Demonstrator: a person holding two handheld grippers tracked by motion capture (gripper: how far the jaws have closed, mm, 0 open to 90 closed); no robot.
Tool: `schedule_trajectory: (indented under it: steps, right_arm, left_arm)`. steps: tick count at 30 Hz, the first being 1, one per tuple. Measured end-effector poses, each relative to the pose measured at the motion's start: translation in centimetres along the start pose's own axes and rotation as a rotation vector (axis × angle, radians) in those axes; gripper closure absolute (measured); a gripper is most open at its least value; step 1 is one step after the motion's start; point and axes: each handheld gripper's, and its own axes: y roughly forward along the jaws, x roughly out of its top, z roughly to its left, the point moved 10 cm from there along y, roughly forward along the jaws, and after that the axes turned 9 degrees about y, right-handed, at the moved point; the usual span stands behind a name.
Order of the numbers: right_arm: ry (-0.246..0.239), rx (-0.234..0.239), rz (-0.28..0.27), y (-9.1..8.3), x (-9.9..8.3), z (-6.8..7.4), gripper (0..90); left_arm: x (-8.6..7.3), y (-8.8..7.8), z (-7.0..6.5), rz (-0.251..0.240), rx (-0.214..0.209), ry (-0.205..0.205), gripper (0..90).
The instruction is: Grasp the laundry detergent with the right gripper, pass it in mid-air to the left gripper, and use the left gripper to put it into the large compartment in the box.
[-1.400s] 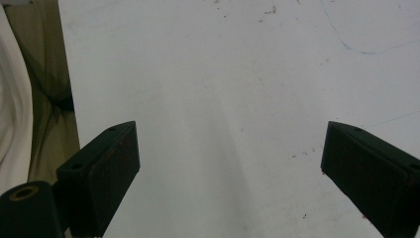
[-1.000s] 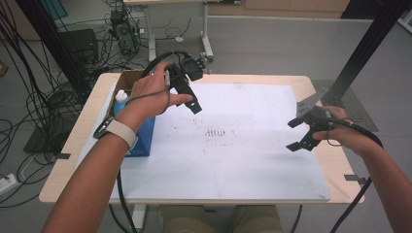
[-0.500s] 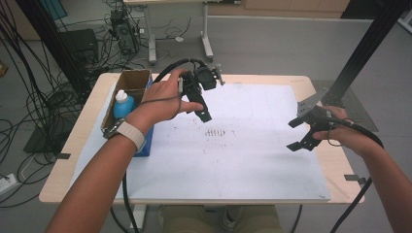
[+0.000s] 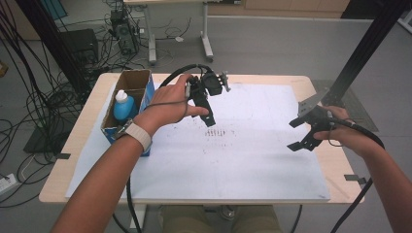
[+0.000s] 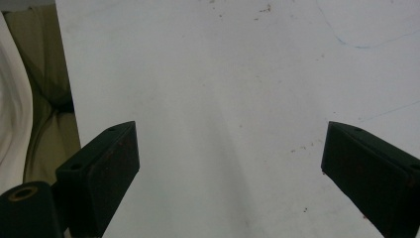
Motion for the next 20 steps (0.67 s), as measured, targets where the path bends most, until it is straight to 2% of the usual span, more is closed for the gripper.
schedule_trajectory:
  steps: [20]
  right_arm:
    - [-0.001,-0.001,-0.003,-0.01,-0.1,0.17,7.8]
  left_arm:
    - [-0.39,-0.17,0.28,0.004,0.01,-0.016,8.3]
